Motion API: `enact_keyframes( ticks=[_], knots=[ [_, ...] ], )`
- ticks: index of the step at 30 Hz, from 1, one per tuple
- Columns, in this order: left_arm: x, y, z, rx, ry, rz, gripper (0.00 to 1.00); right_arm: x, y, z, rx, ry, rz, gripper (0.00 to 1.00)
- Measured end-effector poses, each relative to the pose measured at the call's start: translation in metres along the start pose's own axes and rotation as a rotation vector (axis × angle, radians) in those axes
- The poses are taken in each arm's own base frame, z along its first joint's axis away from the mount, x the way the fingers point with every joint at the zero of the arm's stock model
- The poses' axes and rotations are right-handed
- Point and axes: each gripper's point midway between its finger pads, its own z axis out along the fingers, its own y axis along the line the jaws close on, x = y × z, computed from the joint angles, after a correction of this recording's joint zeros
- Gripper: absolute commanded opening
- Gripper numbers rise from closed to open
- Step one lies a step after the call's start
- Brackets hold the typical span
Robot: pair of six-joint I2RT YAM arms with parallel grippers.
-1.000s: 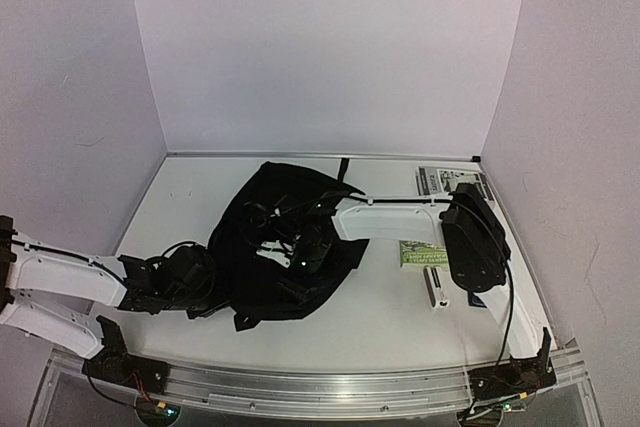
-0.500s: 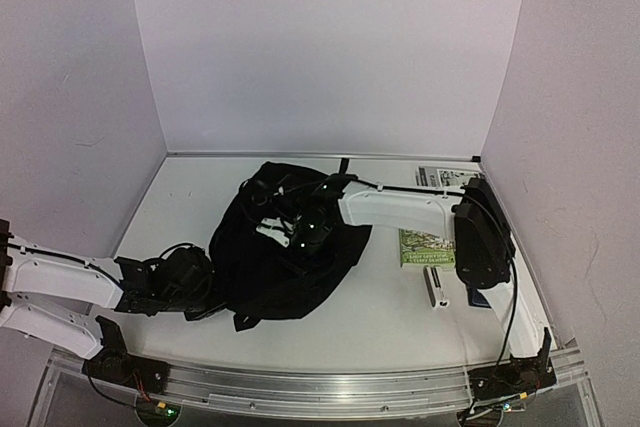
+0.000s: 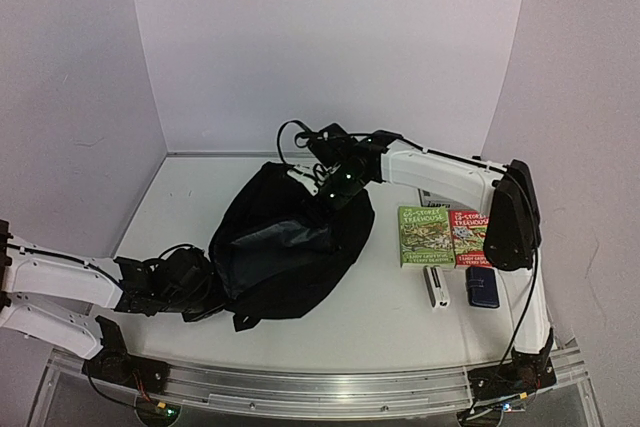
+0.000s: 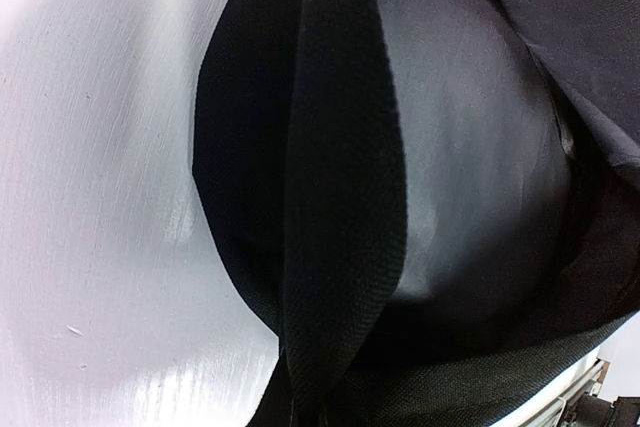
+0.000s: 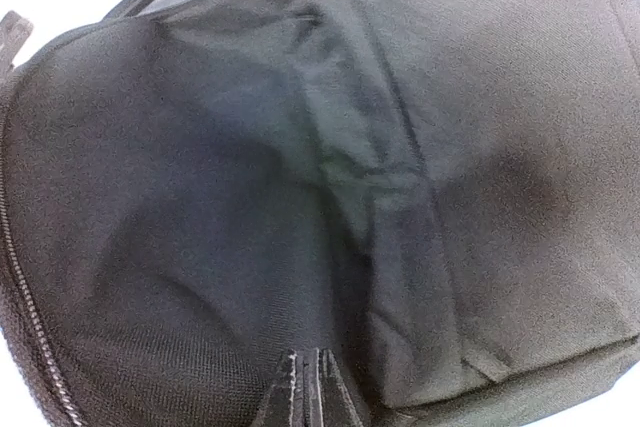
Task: Pack the student bag
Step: Adjust the student bag at the center of the board.
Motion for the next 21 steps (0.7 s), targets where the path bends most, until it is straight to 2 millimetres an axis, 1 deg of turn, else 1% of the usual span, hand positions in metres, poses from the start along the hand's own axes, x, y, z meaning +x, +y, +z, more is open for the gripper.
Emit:
enact_keyframes(
  ticks=[2,4,9,11,13,15,18,19,21],
  knots=[
    [0.000,0.000,0.000,0.000,0.000,0.000,0.00,0.000,-0.012,-0.003,0.000,-0.005,0.040,0.00],
    [0.000,0.000,0.000,-0.001,0.000,0.001,0.00,-0.002,-0.029,-0.008,0.007,-0.020,0.092,0.00],
    [0.000,0.001,0.000,-0.004,0.002,0.005,0.00,-0.015,-0.086,-0.027,0.046,-0.099,0.251,0.00],
    [0.000,0.000,-0.001,0.002,0.001,0.005,0.00,-0.014,-0.111,-0.027,0.065,-0.120,0.324,0.00],
    [-0.001,-0.004,-0.002,0.018,-0.004,0.007,0.00,-0.005,-0.132,-0.020,0.084,-0.112,0.386,0.00],
    [-0.003,-0.009,-0.002,0.037,-0.008,0.018,0.00,0.008,-0.149,-0.006,0.105,-0.085,0.434,0.00],
    [-0.002,-0.015,-0.001,0.051,-0.001,0.048,0.00,0.026,-0.161,0.022,0.130,-0.034,0.465,0.00],
    [-0.001,-0.017,0.000,0.048,0.006,0.063,0.00,0.031,-0.164,0.032,0.138,-0.017,0.470,0.05],
    [0.004,-0.021,0.004,0.040,0.023,0.100,0.00,0.041,-0.168,0.048,0.157,0.011,0.477,0.20]
  ],
)
